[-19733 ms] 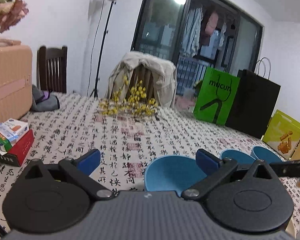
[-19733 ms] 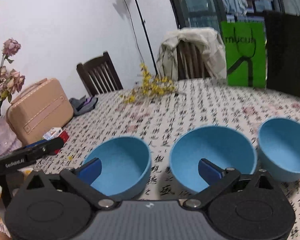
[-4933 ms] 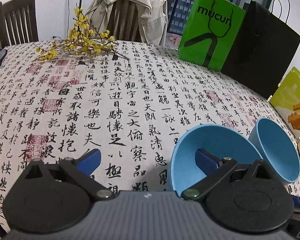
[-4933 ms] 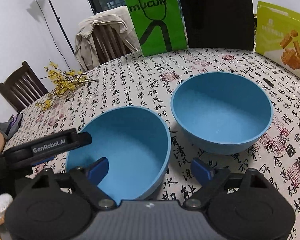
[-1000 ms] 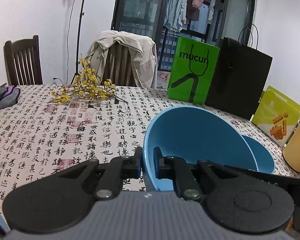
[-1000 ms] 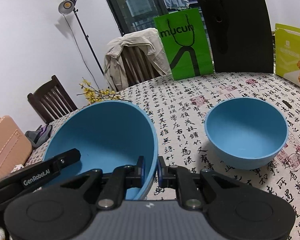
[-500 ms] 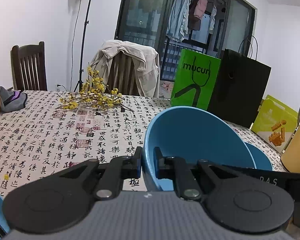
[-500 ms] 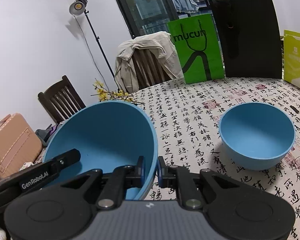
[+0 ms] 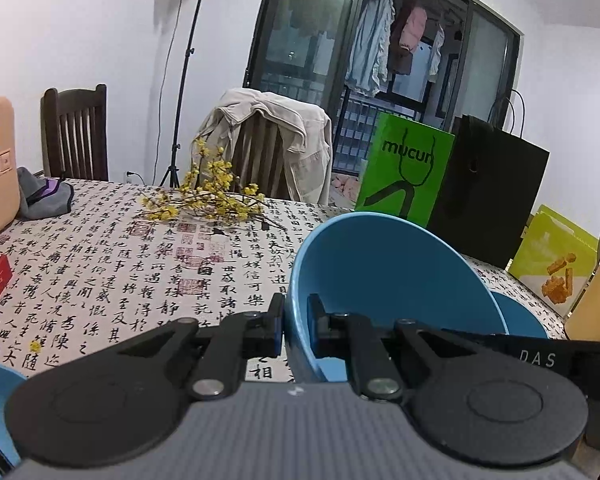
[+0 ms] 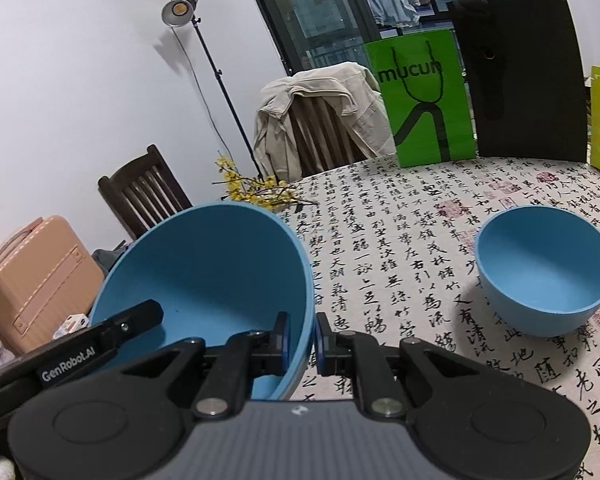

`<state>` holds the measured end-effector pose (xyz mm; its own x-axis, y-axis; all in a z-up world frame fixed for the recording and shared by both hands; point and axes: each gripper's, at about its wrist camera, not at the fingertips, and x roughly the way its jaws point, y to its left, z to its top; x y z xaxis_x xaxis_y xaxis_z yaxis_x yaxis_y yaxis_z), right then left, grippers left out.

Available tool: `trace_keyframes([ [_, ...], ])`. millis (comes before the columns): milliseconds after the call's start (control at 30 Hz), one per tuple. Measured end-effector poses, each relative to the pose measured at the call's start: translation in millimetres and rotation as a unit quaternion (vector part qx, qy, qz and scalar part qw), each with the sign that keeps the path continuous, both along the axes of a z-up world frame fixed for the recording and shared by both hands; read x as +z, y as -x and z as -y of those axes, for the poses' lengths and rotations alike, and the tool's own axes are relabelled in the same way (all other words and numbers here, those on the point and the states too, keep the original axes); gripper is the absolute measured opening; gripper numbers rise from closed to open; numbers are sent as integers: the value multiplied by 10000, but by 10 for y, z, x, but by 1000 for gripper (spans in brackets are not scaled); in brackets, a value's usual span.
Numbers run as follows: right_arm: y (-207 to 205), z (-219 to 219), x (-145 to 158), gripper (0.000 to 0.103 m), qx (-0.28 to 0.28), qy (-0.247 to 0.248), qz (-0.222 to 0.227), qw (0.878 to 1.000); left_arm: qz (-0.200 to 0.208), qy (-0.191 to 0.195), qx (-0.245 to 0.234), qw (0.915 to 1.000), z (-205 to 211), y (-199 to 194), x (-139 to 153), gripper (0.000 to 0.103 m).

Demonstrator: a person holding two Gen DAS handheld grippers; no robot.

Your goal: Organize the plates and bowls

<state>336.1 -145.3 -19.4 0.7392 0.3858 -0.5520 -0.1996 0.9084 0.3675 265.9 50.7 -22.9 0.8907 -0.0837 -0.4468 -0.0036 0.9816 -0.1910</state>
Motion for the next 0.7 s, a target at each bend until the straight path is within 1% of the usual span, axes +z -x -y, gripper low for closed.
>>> trace_keyframes([
  [267,43,-155,24,12,160,54,61,9998,100,20,159,9998,-120,104,-8,12],
  [700,76,-353,32,12,378,-1,102,9992,306,0,383,9988,-299,248,5,12],
])
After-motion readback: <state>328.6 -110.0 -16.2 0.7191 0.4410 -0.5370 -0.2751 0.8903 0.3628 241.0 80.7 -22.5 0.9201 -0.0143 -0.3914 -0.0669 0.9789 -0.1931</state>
